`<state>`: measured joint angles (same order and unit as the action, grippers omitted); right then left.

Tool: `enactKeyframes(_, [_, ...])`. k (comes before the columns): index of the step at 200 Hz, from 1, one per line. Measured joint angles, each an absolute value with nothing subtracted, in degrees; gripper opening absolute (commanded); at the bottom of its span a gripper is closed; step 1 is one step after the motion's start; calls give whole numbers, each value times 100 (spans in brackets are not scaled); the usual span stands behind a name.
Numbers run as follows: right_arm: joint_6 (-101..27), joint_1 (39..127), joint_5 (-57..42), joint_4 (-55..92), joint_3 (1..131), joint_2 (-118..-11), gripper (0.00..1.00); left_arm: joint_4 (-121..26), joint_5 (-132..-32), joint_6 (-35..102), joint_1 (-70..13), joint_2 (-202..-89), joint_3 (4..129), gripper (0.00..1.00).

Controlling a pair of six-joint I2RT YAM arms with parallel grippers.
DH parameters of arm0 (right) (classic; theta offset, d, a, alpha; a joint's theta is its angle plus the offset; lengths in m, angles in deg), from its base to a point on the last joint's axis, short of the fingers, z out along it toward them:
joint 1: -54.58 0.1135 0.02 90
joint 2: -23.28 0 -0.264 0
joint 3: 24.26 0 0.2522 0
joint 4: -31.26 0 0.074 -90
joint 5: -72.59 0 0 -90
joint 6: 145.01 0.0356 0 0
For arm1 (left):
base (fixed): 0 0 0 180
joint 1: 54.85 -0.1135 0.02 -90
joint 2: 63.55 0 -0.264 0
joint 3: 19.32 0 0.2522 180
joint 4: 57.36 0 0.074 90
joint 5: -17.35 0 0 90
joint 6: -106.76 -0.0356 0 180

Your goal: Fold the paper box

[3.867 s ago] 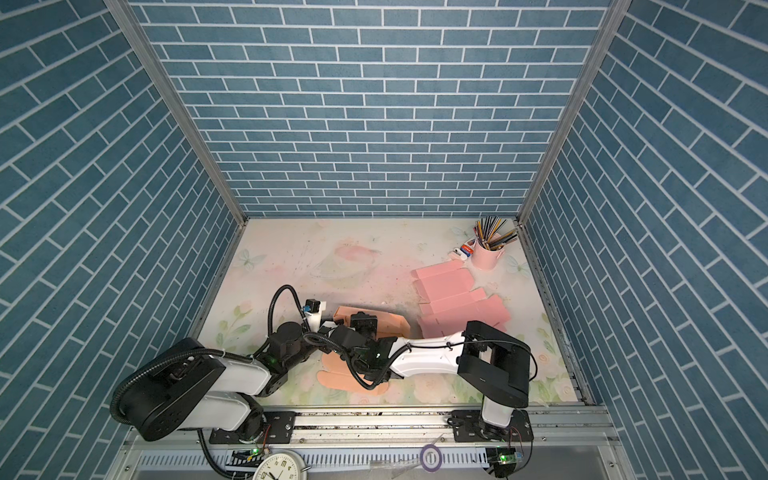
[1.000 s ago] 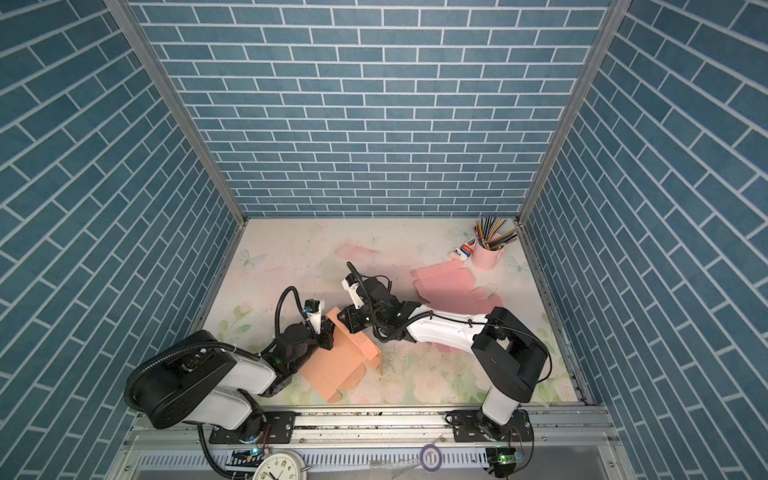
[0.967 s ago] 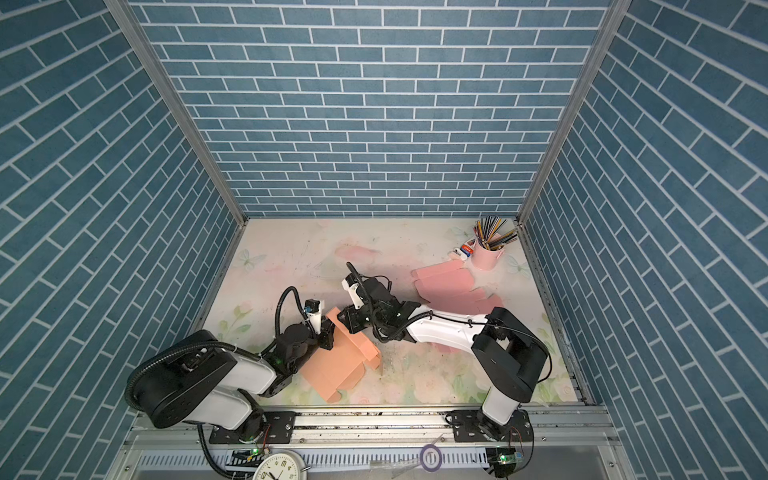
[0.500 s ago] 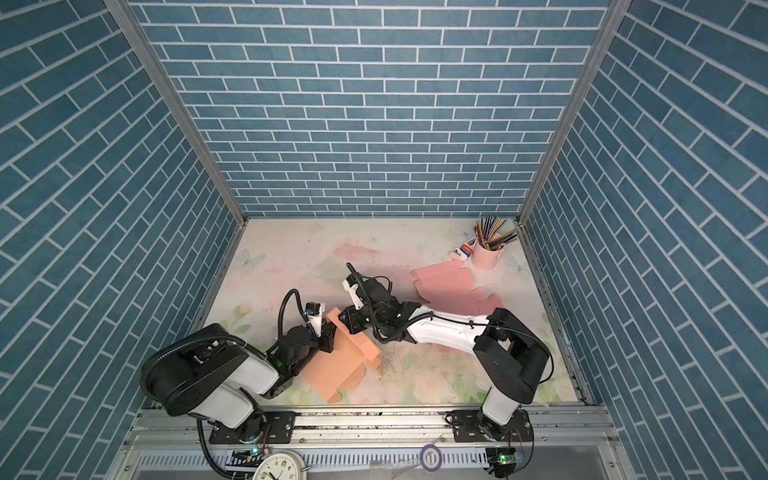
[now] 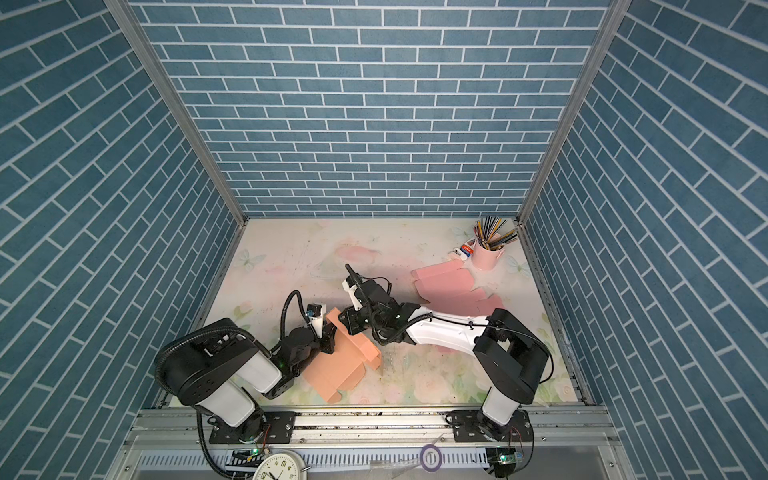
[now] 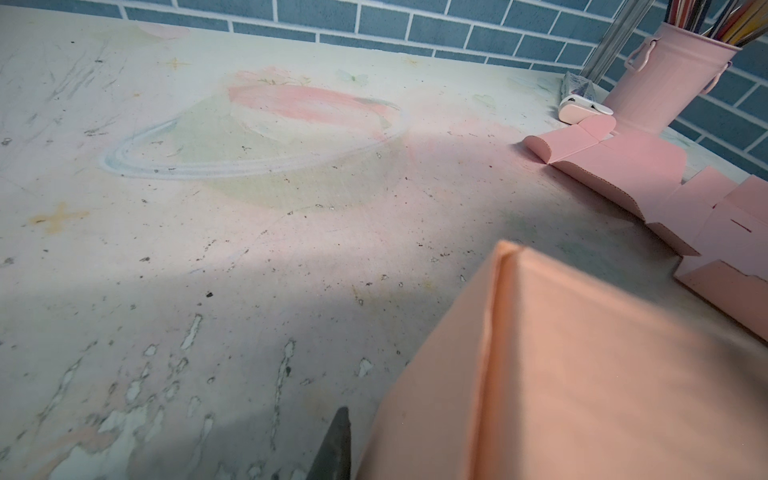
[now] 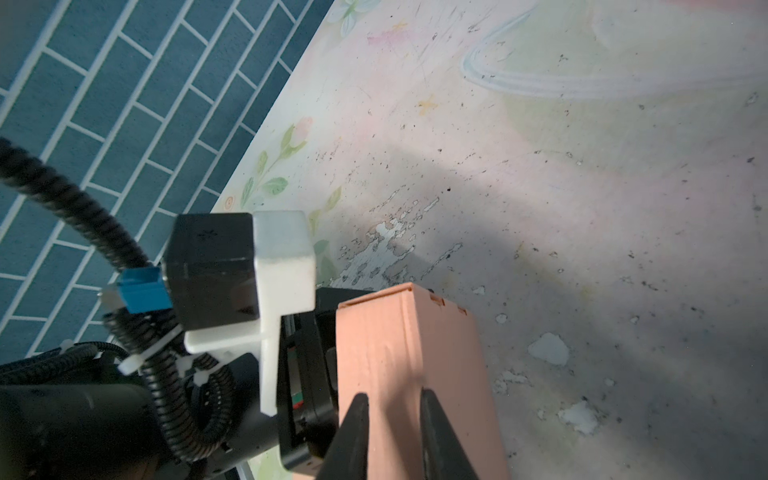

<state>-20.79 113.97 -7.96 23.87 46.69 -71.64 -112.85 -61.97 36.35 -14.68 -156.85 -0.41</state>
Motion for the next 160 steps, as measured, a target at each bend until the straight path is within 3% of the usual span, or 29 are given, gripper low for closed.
enactKeyframes(38, [-2079,11454,-925,2359,4678,-7161,24,-11296,-6186,3672,-1468,-15704,-41,26])
enactKeyframes(98, [-2075,11476,-969,2348,4676,-7153,24,-11537,-6195,3681,-1466,-15940,-34,23])
enactKeyframes(160, [-2077,11480,-1032,2267,4711,-7153,24,-11550,-6193,3766,-1468,-15853,-139,34])
